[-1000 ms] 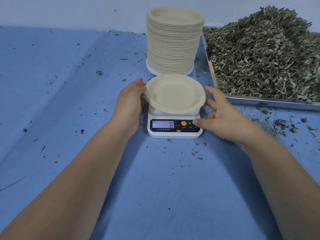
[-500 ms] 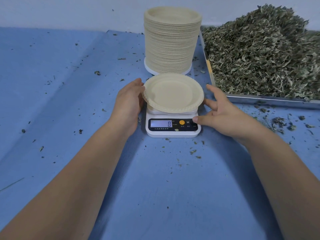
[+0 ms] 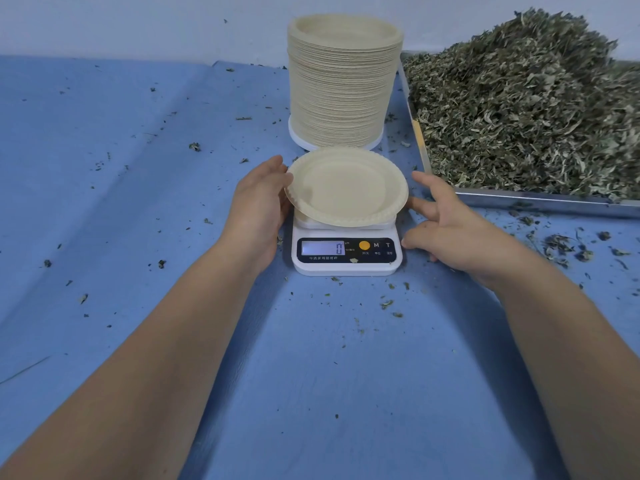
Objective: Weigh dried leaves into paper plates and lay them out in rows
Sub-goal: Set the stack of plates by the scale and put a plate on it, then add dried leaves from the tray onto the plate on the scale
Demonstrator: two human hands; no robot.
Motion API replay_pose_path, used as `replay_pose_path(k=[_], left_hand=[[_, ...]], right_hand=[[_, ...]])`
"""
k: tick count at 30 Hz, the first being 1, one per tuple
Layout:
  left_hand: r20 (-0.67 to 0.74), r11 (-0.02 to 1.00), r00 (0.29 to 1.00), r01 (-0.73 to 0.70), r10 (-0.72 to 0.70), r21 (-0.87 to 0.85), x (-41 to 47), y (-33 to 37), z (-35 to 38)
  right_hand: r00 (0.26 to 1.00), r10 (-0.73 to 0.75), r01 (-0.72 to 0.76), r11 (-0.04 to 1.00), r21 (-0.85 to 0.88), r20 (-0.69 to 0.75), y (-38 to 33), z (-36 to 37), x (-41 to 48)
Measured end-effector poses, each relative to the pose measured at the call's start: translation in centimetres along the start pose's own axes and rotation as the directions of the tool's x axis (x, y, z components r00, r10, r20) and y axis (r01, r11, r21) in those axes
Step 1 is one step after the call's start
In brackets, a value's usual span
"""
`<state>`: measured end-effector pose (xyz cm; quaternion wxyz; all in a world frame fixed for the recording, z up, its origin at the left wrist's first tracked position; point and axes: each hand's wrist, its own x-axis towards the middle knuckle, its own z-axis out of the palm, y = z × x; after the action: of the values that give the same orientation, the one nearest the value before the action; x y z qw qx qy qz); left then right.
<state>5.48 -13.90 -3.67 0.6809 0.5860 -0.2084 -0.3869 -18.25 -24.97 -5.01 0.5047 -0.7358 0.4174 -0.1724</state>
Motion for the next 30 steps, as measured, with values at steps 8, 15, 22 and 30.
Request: replay_pose_path(k=[8, 15, 22, 30], left_hand=[[0.009, 0.999, 1.000, -0.013, 0.013, 0.048, 0.0, -0.1, 0.0], [-0.010, 0.999, 1.000, -0.022, 0.022, 0.046, 0.2, -0.2, -0.1], [-0.121, 0.992, 0.989, -0.073, 0.086, 0.107, 0.2, -0.2, -0.3], [-0.145, 0.999, 0.989, -0.031, 0.028, -0.018, 0.4, 0.1, -0.7]], right_hand=[[1.000, -0.022, 0.022, 1.000, -0.015, -0.011, 0.1, 0.1, -0.1], [0.979, -0.090, 0.096, 0.995, 0.024, -0.184, -0.7, 0.4, -0.4], [0.734, -0.524, 0.162, 0.753, -0.638, -0.432, -2.8, -1.5, 0.8], [0.942, -0.115, -0.204, 0.550, -0.810, -0.316, -2.7, -3.3, 5.7]])
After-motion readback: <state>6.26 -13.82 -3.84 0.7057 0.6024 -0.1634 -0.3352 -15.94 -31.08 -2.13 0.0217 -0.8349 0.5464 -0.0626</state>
